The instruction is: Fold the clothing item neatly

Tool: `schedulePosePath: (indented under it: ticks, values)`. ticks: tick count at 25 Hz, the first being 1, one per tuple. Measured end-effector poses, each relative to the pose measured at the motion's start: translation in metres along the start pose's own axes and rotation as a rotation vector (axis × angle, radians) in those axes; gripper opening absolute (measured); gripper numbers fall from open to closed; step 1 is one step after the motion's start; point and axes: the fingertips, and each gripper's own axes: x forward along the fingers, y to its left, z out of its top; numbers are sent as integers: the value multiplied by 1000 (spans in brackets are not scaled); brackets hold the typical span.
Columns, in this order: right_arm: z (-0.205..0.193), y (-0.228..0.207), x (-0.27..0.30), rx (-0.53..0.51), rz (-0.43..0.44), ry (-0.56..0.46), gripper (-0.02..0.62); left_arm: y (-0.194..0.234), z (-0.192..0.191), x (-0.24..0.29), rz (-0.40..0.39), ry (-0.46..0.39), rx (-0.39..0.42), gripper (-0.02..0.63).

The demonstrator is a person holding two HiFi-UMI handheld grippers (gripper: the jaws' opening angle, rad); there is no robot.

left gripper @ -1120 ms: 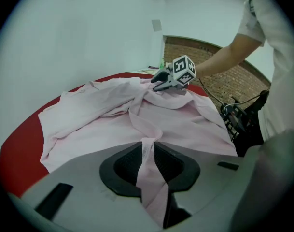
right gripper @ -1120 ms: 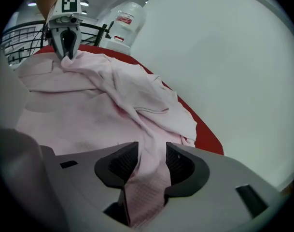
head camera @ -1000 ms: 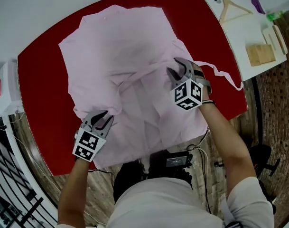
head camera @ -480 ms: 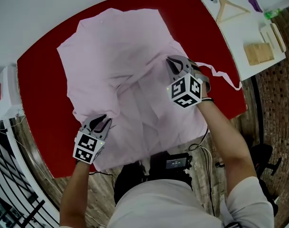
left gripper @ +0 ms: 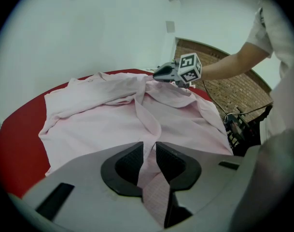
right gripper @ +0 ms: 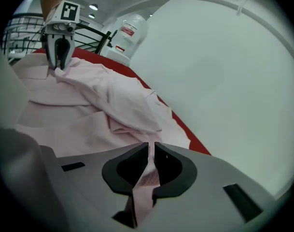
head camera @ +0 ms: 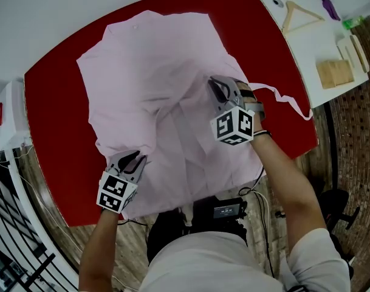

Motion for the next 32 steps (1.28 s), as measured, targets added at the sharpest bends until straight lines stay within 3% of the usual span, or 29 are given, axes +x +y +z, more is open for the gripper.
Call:
schedulePosePath:
  ticks: [8,10,13,21,24,28,32]
  values:
    - [-37,47,-26,65,121,68,32,2,-3,-1,-14,8,-14,80]
    - [-39,46,-28,128,130,68,56,2,-2,-2,-15,3,-22,80]
    - [-37,34,-34,280,130,43,159,4,2,-5,-15,-15,-38,80]
    - [-61,5,-70,556,90,49,170,4,5,-11,-11,-39,-69,80]
    - [-76,2,-74,584,94,80,170,1,7,-11,-15,-44,-78,80]
    - [-53,-3,-55,632,160,38,169,-2,9,-12,-17,-49,-85,80]
    - [-32,-5,-26,560,191,49,166,-1,7,-13,-17,-44,-85,80]
